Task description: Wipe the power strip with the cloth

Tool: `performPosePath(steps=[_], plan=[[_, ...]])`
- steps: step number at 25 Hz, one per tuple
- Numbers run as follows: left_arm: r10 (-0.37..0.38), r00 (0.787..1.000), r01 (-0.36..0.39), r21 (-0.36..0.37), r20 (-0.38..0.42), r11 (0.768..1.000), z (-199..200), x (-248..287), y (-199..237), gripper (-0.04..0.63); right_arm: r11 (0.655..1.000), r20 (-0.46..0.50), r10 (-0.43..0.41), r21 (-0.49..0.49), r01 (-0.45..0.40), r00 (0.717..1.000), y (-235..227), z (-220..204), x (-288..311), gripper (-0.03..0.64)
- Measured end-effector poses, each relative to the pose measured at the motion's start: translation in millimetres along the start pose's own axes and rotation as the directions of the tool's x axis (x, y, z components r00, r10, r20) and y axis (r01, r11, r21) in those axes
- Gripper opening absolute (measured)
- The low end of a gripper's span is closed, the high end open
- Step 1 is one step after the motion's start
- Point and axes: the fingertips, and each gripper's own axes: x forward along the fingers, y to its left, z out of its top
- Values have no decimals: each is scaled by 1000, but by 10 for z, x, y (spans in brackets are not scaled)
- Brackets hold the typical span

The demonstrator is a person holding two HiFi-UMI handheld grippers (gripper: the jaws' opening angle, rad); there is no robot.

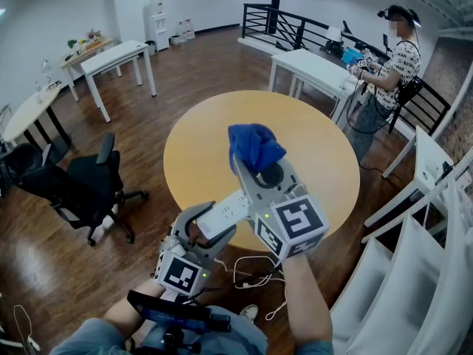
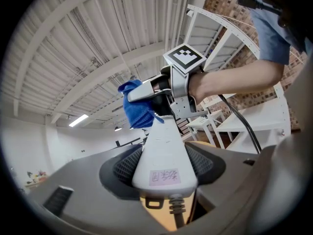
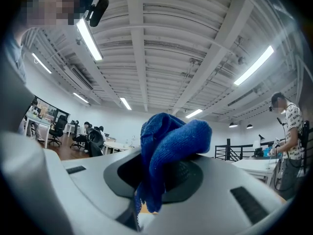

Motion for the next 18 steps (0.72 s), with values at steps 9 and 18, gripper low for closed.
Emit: performPosePath(steps=[9, 18], plan=[[-4, 1000, 4, 1, -4, 1000, -15, -34, -1, 287, 998, 4, -61, 1, 61, 998, -274, 22, -67, 78], [-3, 1000, 3, 3, -11, 1000, -19, -33, 9, 287, 990, 30, -141, 27, 140, 990, -607, 73, -180, 78]])
